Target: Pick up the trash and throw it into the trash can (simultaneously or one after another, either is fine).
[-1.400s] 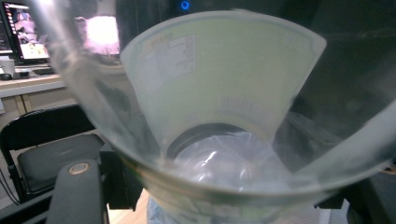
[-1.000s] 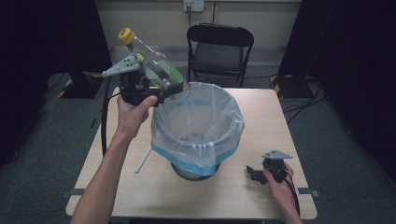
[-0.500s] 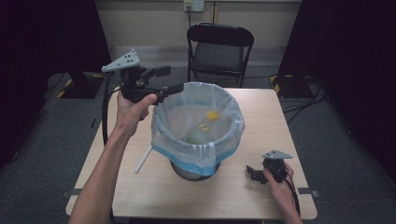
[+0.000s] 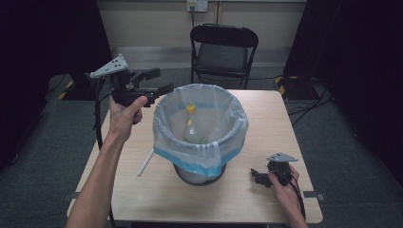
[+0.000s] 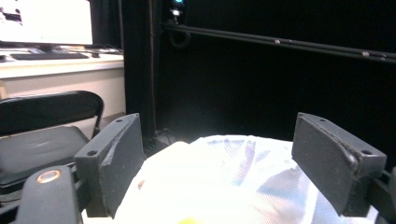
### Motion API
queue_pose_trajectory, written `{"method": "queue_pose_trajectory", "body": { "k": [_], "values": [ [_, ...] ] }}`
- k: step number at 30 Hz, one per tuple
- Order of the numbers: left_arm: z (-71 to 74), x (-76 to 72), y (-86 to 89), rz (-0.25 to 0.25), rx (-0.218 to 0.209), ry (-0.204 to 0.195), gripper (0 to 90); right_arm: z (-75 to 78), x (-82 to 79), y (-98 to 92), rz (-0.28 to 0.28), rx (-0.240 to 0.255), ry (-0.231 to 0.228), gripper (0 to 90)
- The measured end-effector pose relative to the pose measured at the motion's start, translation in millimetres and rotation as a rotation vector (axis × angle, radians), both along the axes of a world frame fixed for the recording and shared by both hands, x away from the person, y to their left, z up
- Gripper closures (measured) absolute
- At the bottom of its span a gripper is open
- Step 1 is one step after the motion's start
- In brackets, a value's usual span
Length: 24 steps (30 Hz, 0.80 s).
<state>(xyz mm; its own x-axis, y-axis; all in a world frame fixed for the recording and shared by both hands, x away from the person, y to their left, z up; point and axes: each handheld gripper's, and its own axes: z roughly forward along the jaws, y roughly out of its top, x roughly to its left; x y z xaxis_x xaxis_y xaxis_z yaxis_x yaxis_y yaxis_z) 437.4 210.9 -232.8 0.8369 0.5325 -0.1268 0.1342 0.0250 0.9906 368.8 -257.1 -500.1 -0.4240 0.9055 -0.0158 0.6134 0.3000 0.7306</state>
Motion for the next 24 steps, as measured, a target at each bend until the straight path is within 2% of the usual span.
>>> {"method": "queue_pose_trajectory", "body": {
  "k": [1, 4, 9, 16, 24],
  "values": [
    [-0.7, 0.1, 3.1, 0.004, -0.003, 0.006, 17.4, 0.1, 0.4, -0.4, 0.001, -0.002, -0.003, 10.7],
    [-3.2, -0.8, 11.3, 0.044, 0.025, 0.008, 17.5, -0.1, 0.2, -0.3, 0.0, -0.002, -0.004, 10.7],
    [-9.0, -1.7, 22.8, 0.077, 0.035, 0.01, 20.2, -0.1, 0.2, -0.2, 0.0, -0.002, -0.004, 10.7],
    [-16.0, -2.9, 39.1, 0.101, 0.023, 0.032, 21.3, -0.1, 0.2, -0.3, 0.0, -0.002, -0.004, 10.7],
    [-35.1, -11.4, 62.3, 0.161, 0.046, 0.059, 21.3, -0.1, 0.2, -0.3, 0.0, -0.003, -0.004, 10.7]
  ]
}}
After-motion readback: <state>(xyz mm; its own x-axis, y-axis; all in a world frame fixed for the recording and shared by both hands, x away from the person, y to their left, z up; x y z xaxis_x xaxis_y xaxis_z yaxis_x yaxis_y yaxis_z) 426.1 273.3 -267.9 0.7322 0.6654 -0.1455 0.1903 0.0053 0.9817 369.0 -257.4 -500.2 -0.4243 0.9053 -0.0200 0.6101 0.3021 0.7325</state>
